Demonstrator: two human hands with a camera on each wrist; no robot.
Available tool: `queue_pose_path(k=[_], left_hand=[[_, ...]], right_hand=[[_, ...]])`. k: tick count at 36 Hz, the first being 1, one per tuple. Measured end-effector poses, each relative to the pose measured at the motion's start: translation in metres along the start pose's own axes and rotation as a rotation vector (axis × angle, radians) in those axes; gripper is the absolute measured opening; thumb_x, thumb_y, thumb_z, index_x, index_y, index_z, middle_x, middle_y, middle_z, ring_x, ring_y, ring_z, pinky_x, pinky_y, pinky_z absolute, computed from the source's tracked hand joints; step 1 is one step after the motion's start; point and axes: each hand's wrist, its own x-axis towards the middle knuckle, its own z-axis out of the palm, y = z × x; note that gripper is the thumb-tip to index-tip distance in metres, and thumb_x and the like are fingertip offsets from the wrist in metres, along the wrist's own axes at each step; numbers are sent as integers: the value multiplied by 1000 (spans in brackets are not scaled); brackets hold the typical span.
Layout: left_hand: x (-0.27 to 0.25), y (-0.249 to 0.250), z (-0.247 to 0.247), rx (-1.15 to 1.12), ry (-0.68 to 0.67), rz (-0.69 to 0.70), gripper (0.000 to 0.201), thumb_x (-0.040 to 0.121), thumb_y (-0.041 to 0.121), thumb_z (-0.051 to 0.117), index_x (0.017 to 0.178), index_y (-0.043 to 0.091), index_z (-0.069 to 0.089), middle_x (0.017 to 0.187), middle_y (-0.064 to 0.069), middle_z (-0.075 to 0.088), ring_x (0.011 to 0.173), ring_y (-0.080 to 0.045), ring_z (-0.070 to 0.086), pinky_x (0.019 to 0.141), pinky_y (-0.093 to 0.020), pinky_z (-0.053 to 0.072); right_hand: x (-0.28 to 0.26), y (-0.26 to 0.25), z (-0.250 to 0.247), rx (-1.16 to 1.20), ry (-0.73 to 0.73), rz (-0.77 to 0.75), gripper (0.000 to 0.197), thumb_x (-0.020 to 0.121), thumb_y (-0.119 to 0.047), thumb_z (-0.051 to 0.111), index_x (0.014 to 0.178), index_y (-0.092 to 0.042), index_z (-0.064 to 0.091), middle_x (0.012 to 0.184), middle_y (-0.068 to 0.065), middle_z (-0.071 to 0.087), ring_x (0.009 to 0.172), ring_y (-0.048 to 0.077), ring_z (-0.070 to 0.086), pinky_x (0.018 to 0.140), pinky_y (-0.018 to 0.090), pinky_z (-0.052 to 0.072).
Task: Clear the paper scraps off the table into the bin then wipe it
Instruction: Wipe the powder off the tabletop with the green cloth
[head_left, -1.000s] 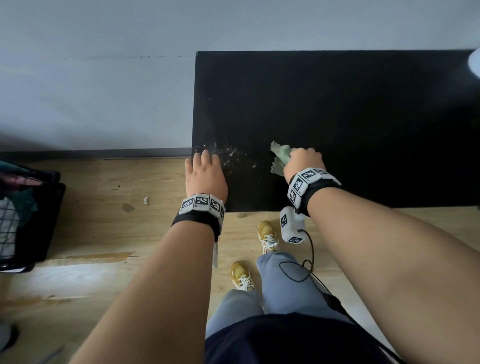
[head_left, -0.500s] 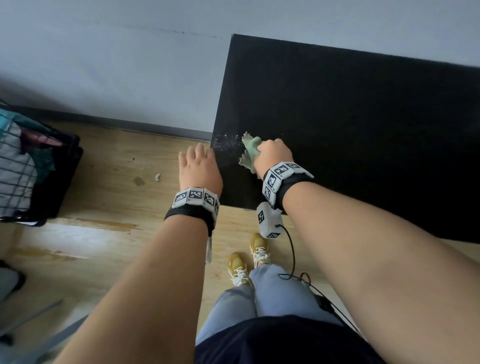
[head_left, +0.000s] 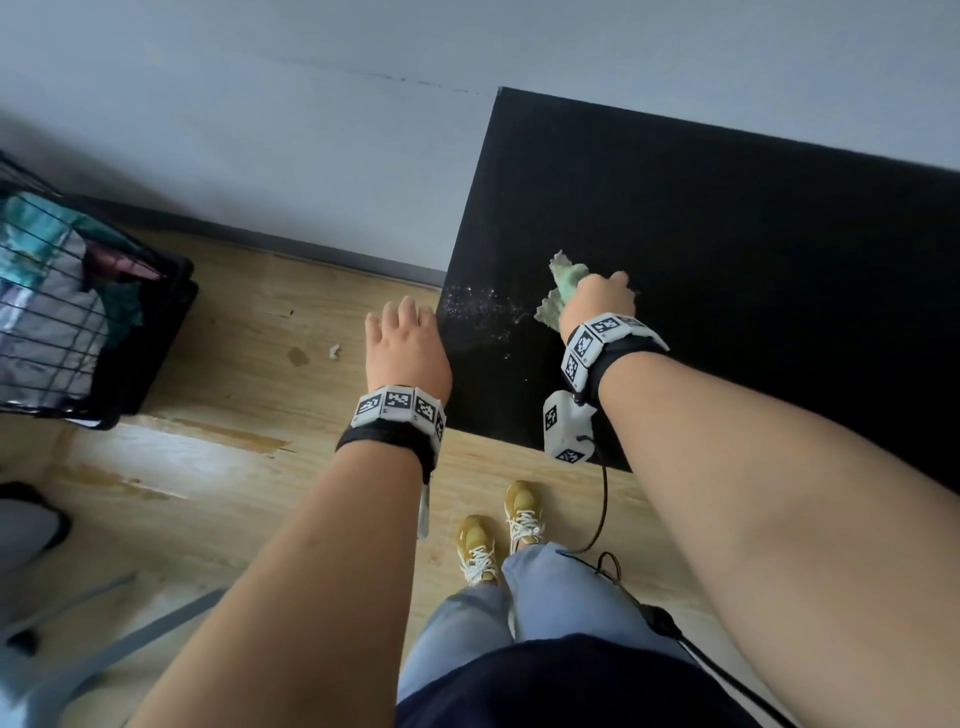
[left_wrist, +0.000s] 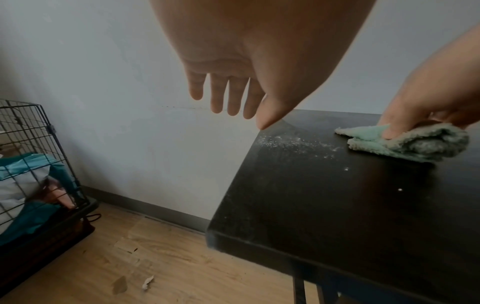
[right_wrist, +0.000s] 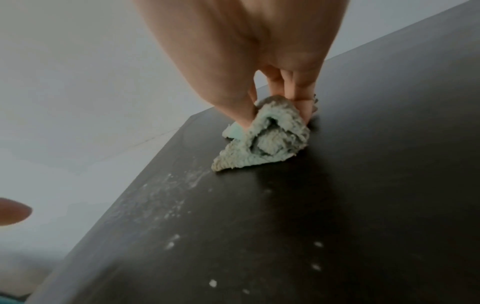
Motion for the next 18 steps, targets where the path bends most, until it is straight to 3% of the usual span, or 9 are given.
queue_pose_path(k=[3, 8, 12, 16, 18], left_hand=[[4, -5, 1, -5, -11, -29, 50, 92, 16, 44, 141, 12, 37, 150, -9, 32, 141, -27, 25, 118, -46, 17], [6, -13, 4, -19, -25, -87, 51, 93, 16, 42, 143, 11, 35, 151, -9, 31, 141, -28, 24, 118, -47, 16], [5, -19, 5, -21, -42, -123, 53, 92, 14, 43, 145, 11, 34, 153, -10, 29, 142, -28, 23, 119, -47, 14], [4, -25, 8, -35, -39, -159, 54, 90, 15, 46, 143, 11, 36, 153, -11, 30, 142, -28, 24, 119, -47, 14], [3, -26, 10, -43, -36, -175, 54, 91, 16, 47, 143, 11, 37, 153, -11, 29, 142, -29, 24, 119, -47, 15]], right_hand=[[7, -19, 2, -26, 1, -90, 31, 94, -17, 52, 122, -3, 57, 135, 14, 40, 123, 34, 46, 97, 37, 45], [11, -53, 8, -70, -14, -314, 33, 92, -24, 49, 119, -8, 58, 126, 10, 53, 121, 29, 43, 106, 40, 34], [8, -79, 14, -67, -34, -439, 34, 90, -21, 48, 118, -9, 62, 124, 10, 52, 126, 33, 40, 93, 38, 41], [0, -84, 5, -21, -69, -491, 34, 93, -16, 49, 125, -8, 57, 130, 11, 47, 130, 33, 37, 97, 39, 41], [-1, -82, 1, 22, -72, -480, 35, 96, -18, 49, 129, -8, 52, 133, 13, 46, 126, 31, 43, 100, 39, 41]])
